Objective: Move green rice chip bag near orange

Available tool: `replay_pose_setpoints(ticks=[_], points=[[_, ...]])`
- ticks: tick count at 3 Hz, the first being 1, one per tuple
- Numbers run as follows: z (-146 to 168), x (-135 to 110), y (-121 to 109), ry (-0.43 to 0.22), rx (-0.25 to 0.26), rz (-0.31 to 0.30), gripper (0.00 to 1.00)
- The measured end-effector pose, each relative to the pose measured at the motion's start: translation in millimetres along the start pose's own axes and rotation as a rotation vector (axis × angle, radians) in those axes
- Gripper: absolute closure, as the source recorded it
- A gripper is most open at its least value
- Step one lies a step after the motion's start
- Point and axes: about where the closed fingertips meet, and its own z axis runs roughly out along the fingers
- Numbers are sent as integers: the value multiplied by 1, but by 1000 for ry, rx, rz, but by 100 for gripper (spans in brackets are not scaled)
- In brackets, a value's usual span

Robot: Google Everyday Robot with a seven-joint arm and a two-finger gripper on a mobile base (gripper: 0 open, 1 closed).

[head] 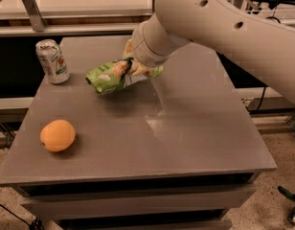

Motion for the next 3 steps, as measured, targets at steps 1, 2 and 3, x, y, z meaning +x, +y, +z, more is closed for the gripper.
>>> replay_pose_setpoints(ticks=[1,2,3], points=[[-9,-21,4,-37,26,-51,100],[-14,-35,6,-60,38,-85,100],[-15,-45,9,-72,42,-113,100]])
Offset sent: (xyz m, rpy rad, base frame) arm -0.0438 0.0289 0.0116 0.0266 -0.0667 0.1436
